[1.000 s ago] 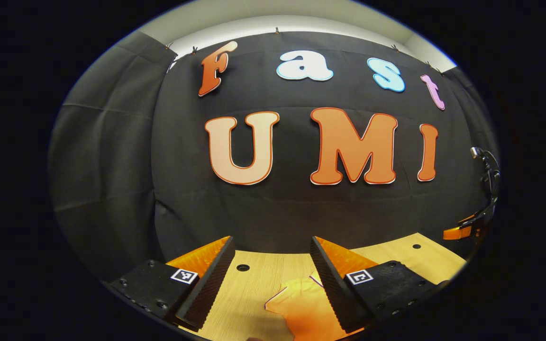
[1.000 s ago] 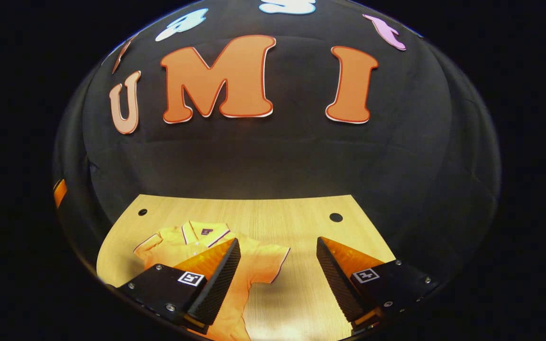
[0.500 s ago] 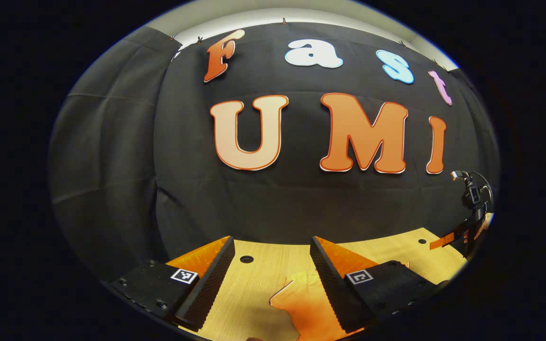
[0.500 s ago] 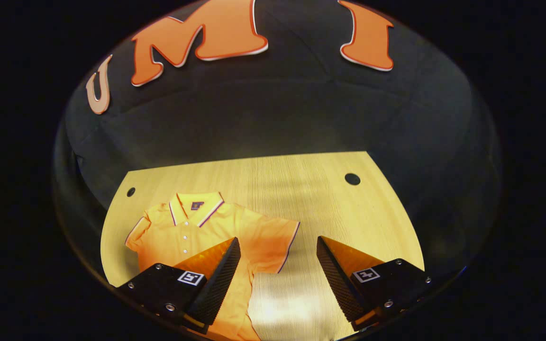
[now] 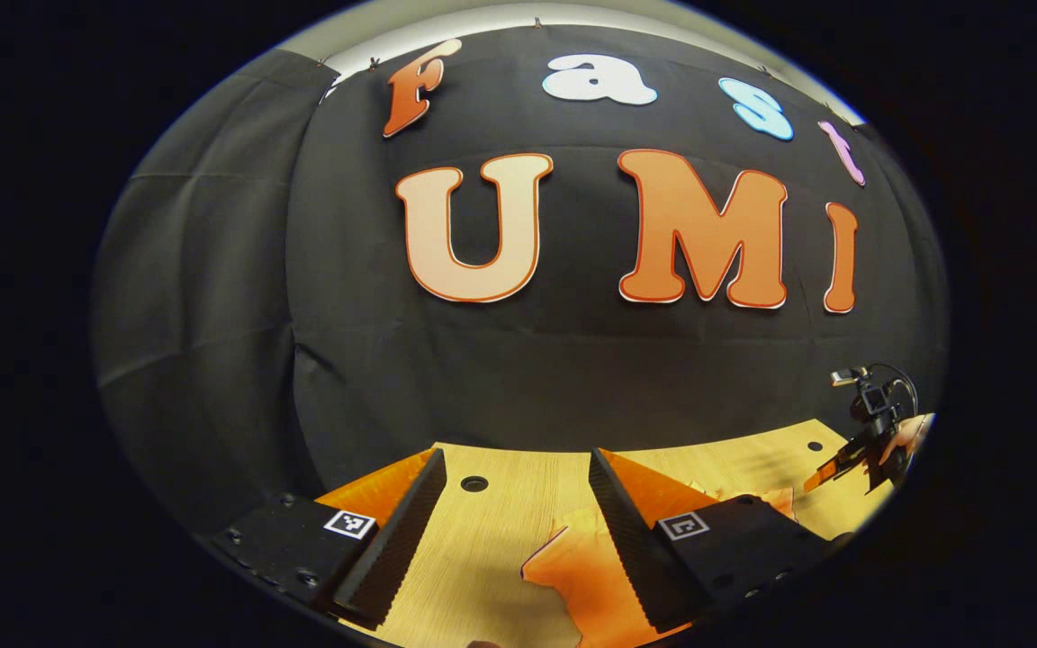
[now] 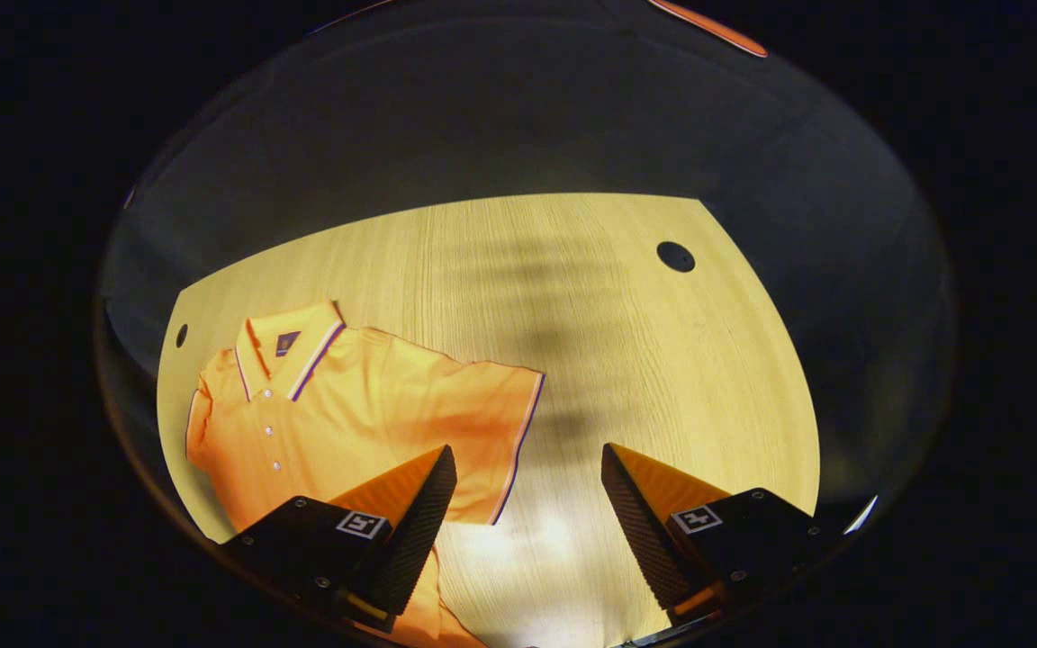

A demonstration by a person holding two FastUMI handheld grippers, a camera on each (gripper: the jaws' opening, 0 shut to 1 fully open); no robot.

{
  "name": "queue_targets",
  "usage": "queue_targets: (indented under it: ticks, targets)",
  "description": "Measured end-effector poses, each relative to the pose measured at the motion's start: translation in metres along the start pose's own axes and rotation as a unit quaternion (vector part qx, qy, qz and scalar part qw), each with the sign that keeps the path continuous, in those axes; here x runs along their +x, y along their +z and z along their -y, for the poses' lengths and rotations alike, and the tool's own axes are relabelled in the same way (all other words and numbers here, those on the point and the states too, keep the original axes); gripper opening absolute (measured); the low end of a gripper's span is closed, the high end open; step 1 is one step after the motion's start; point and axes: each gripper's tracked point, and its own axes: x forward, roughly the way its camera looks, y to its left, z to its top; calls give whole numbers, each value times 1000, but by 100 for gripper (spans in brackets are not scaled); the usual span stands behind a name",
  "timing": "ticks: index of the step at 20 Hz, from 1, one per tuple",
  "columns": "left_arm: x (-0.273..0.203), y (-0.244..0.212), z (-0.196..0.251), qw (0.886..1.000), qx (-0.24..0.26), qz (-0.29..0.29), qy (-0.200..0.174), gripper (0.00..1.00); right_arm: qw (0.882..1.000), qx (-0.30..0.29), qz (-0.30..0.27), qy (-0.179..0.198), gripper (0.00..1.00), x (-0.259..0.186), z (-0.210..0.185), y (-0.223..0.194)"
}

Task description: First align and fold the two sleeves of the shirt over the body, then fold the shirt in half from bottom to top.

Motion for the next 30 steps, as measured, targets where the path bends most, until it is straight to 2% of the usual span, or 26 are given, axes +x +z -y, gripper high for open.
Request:
queue_targets:
  ticks: [7,11,13,16,17,18,20,23,24,25,27,30]
  targets:
    - [8,-14,-7,1000,-6,-20,6,98,997,16,-72,-3,98,54,-8,-21]
    - [10,-19,-11,1000,-4,-26,10,98,995,28,-92,2,92,67,-14,-30]
    - [10,-20,-13,1000,-4,-27,12,98,995,41,-95,5,84,69,-19,-30]
    - [6,-21,-14,999,-8,-29,10,98,994,54,-97,3,60,66,-21,-29]
    - [7,-24,-13,999,-8,-30,10,98,994,52,-96,4,56,67,-21,-29]
    - [6,-24,-14,999,-8,-31,9,98,994,56,-92,10,41,67,-23,-28]
    - [4,-25,-16,999,-7,-32,11,98,994,61,-86,21,19,65,-24,-27]
    - [0,-26,-22,999,-5,-32,14,98,993,73,-88,30,19,64,-24,-31]
    - [-2,-26,-23,999,-6,-32,15,98,991,97,-88,32,18,63,-24,-30]
    - [-5,-27,-24,999,-9,-33,16,98,989,110,-87,42,7,65,-25,-31]
    - [-6,-29,-25,999,-14,-35,14,98,989,111,-80,58,7,64,-26,-31]
    - [-9,-27,-28,999,-8,-32,17,98,991,102,-56,62,7,54,-28,-23]
